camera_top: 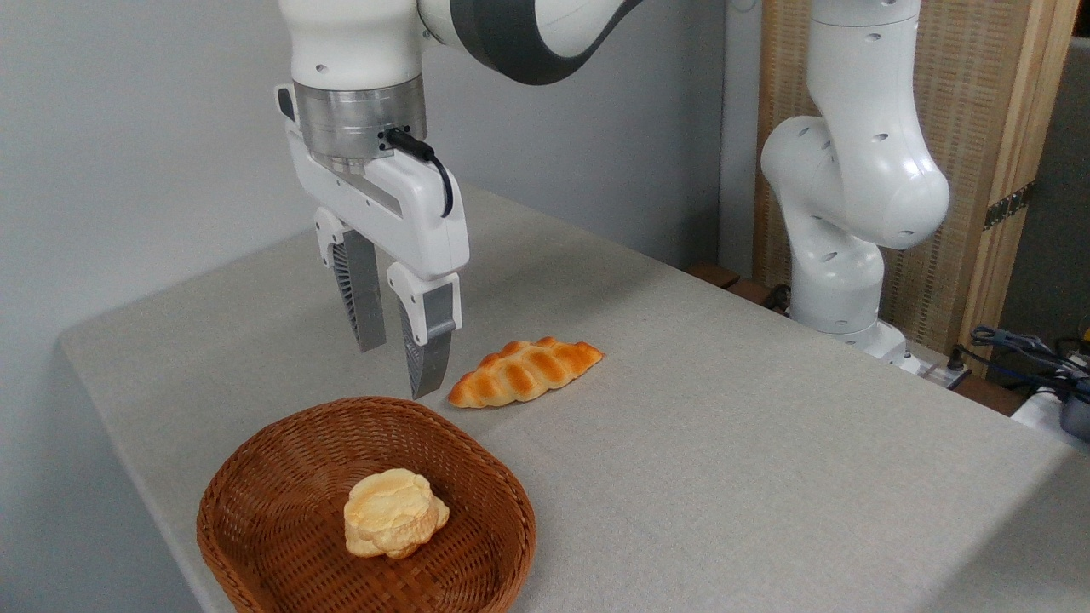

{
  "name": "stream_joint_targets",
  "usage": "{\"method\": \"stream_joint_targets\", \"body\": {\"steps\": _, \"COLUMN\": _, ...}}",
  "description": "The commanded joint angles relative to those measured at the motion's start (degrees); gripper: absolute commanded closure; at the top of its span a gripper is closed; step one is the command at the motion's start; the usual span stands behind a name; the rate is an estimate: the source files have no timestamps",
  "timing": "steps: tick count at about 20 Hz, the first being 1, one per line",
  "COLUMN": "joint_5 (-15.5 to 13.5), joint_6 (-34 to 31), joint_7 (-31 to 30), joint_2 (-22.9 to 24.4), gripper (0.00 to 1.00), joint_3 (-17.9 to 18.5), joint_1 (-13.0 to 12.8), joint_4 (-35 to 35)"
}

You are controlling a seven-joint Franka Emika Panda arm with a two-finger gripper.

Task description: Put bread into the basket

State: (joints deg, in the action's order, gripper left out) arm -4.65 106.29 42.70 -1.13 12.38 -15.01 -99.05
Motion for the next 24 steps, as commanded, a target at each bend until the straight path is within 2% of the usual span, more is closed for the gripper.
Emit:
{"method": "stream_joint_targets", "body": {"steps": 1, "joint_5": -0.9, "joint_6": -1.7, "joint_7": -0.3, "joint_2": 1.5, "gripper": 0.0, "joint_3": 1.5, "joint_1": 0.2, "joint_4": 0.7}}
{"method": "stream_joint_targets", "body": {"steps": 6, "joint_5": -0.9, "joint_6": -1.8, "joint_7": -0.4, "joint_2": 1.7, "gripper": 0.0, "joint_3": 1.3, "joint_1": 0.2, "joint_4": 0.7}}
{"method": "stream_joint_targets", "body": {"steps": 12, "joint_5": -1.0, "joint_6": -1.7, "joint_7": -0.9, "joint_2": 1.7, "gripper": 0.0, "joint_3": -0.6, "joint_1": -0.5, "joint_4": 0.7}}
{"method": "stream_joint_targets", "body": {"steps": 24, "joint_5": -0.9, "joint_6": -1.3, "joint_7": -0.7, "joint_2": 1.6, "gripper": 0.0, "joint_3": -0.6, "joint_1": -0.5, "joint_4": 1.9}}
